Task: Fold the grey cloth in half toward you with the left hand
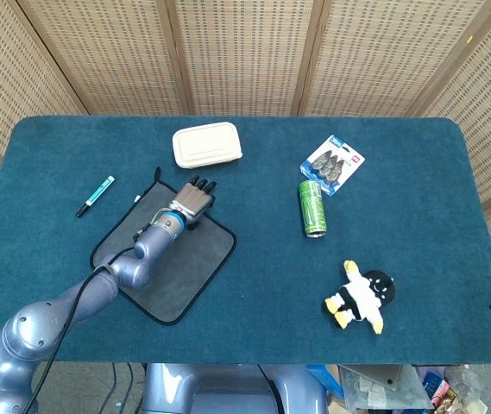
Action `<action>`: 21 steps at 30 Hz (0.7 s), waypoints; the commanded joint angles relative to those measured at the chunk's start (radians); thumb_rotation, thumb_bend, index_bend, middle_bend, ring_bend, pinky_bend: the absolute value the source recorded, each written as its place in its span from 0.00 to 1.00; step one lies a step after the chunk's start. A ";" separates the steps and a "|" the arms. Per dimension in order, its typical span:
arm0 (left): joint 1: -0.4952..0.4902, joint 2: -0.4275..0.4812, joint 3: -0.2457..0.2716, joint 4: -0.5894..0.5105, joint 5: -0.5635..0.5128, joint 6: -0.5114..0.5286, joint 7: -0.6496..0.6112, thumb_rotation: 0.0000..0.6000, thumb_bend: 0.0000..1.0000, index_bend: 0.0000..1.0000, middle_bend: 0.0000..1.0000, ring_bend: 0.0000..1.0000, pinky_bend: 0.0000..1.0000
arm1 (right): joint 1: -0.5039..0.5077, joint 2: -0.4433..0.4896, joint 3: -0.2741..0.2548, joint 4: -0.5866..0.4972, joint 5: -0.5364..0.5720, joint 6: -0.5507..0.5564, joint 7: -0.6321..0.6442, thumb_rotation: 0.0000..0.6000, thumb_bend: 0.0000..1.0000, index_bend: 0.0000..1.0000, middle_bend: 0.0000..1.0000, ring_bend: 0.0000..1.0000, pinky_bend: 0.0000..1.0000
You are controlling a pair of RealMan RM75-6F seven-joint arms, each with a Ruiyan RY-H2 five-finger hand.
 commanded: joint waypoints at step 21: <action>-0.016 0.069 0.058 -0.127 -0.177 0.110 0.086 1.00 0.36 0.59 0.00 0.00 0.00 | -0.004 0.010 -0.003 -0.009 -0.011 0.001 0.023 1.00 0.00 0.00 0.00 0.00 0.00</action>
